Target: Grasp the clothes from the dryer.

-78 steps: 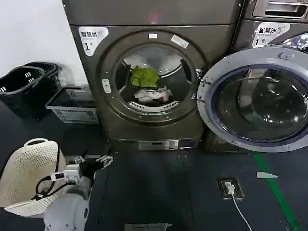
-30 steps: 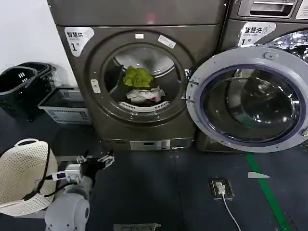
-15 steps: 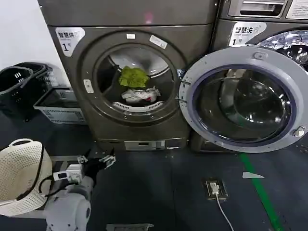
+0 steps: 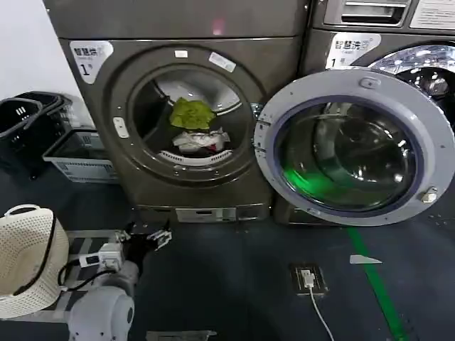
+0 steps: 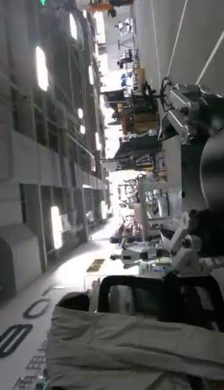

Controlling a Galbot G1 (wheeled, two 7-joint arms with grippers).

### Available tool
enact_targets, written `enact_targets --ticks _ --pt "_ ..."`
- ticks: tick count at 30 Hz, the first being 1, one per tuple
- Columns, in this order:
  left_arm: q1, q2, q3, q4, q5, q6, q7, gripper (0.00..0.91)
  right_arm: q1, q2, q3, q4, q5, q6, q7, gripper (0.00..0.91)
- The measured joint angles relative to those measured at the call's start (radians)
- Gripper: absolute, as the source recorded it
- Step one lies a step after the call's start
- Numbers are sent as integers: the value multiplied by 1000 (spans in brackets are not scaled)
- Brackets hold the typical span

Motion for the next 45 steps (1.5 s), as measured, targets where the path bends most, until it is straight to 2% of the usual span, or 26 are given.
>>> enact_targets --ticks 13,45 --pt "-1 1 3 4 7 0 10 907 -2 -2 6 -9 15 9 27 907" --pt "-2 0 15 10 22 0 31 907 -6 -4 16 -23 30 15 56 907"
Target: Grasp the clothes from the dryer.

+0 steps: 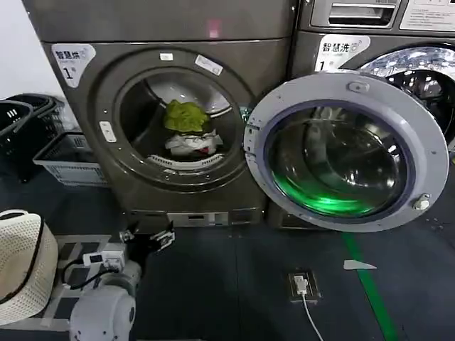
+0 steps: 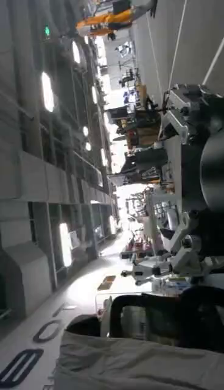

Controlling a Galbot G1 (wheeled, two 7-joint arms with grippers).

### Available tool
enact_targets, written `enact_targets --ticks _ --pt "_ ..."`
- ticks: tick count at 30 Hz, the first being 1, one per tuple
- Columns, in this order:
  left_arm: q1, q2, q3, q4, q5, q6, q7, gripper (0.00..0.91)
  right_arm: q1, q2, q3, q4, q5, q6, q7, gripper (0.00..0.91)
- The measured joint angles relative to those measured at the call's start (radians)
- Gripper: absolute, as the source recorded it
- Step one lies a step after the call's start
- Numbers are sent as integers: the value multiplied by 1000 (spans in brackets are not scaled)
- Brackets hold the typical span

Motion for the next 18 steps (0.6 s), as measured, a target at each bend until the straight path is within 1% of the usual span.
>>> enact_targets --ticks 18 --pt "3 -2 4 7 5 0 1 907 1 4 1 -2 2 4 4 907"
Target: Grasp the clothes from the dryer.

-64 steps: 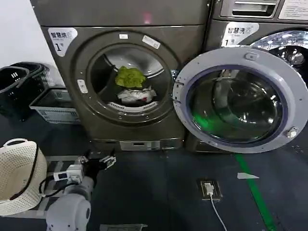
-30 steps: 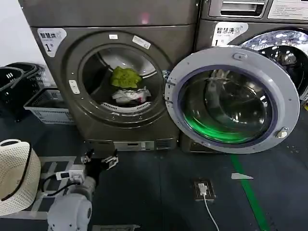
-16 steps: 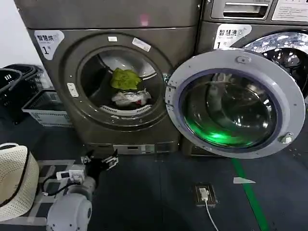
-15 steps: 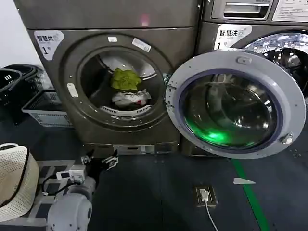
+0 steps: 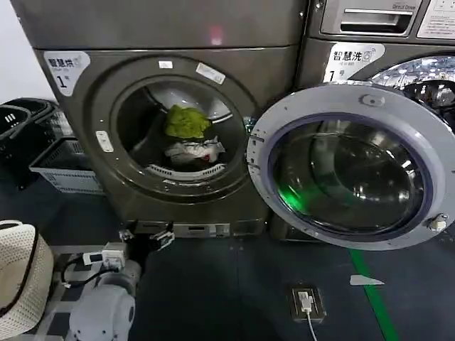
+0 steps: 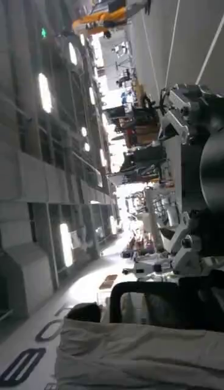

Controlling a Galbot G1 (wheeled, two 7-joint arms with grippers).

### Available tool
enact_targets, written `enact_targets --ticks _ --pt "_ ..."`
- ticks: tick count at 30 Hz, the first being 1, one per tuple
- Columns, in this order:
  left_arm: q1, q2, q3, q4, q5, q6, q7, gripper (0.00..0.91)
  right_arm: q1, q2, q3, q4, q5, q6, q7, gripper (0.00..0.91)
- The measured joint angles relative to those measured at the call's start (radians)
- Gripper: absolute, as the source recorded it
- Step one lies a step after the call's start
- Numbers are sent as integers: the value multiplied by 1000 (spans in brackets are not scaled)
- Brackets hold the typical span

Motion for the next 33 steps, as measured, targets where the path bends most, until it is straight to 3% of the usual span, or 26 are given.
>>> enact_targets --ticks 33 --pt "-8 2 -2 5 5 0 -19 907 3 4 -9 3 1 2 2 907"
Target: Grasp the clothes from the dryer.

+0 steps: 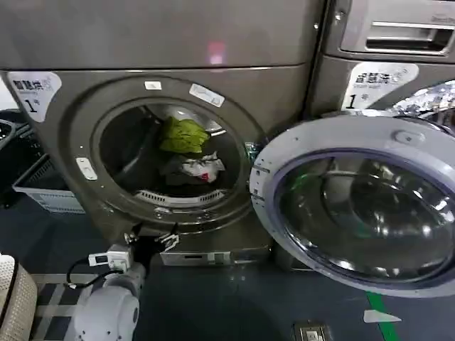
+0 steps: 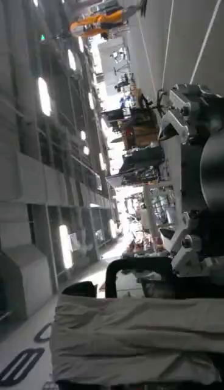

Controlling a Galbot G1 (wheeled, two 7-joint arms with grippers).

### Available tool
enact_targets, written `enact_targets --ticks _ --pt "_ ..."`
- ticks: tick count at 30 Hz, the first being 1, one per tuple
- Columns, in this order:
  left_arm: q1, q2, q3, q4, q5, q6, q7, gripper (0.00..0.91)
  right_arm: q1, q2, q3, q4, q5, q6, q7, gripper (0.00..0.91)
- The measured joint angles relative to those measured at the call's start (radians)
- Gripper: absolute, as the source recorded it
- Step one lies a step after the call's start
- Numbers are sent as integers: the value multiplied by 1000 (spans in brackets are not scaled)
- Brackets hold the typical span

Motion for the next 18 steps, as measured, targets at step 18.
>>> enact_targets --ticks 18 --pt "-12 -1 2 13 9 0 0 907 1 8 -4 14 -3 2 0 907"
